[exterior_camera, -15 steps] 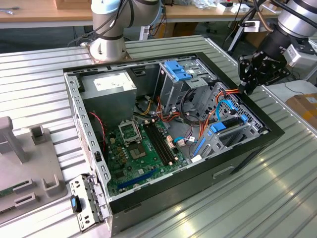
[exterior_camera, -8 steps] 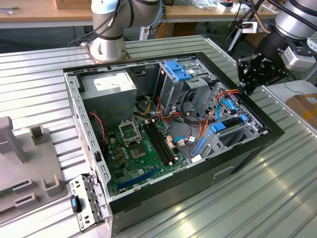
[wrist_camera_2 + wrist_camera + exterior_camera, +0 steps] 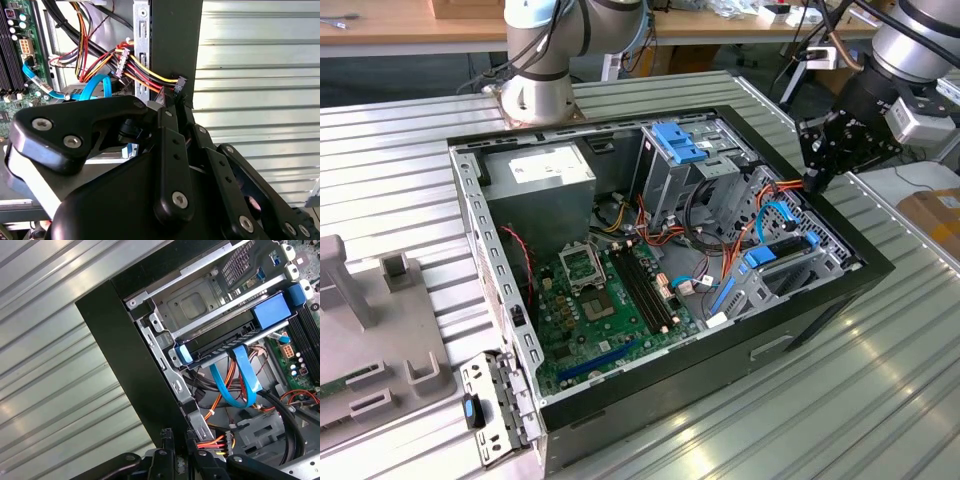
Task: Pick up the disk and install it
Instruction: 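Insert the first disk wire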
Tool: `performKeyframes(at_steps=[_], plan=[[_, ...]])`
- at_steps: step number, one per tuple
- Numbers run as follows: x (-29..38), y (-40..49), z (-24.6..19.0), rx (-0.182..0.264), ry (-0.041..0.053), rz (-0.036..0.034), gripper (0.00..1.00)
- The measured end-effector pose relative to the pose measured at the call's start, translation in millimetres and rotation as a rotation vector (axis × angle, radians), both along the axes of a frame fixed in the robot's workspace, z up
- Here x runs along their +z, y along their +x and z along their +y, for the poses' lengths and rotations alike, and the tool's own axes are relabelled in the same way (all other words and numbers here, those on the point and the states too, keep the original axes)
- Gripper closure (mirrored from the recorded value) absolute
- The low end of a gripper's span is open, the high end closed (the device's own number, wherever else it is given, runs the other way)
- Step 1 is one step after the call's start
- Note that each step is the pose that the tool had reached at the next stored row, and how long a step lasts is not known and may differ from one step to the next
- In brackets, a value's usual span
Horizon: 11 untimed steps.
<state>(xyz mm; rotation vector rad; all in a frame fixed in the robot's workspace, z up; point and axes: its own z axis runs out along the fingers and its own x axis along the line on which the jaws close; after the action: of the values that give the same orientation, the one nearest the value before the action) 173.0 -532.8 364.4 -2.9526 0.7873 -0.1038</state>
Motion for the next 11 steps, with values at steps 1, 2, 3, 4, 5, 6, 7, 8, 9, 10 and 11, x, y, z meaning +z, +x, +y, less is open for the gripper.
performKeyframes(at_steps=[1, 2, 3, 4, 5, 6, 7, 8, 9, 10, 11], plan=[[0.2, 0.0, 0.0, 0.000, 0.0000, 0.0000, 0.80], [1.1, 0.0, 0.0, 0.000, -0.0001, 0.0000, 0.80], [2.1, 0.0, 0.0, 0.000, 0.0000, 0.0000, 0.80], [2.9, 0.0, 0.0, 0.000, 0.0000, 0.0000, 0.80], [3.1, 0.0, 0.0, 0.000, 0.0002, -0.0001, 0.80], [3.1, 0.0, 0.0, 0.000, 0.0003, -0.0001, 0.80], [3.1, 0.0, 0.0, 0.000, 0.0004, -0.0001, 0.80], [3.2, 0.0, 0.0, 0.000, 0.0002, -0.0001, 0.80], [3.4, 0.0, 0.0, 0.000, 0.0000, -0.0002, 0.80], [3.4, 0.0, 0.0, 0.000, 0.0000, -0.0001, 0.80], [3.4, 0.0, 0.0, 0.000, 0.0001, -0.0001, 0.80]])
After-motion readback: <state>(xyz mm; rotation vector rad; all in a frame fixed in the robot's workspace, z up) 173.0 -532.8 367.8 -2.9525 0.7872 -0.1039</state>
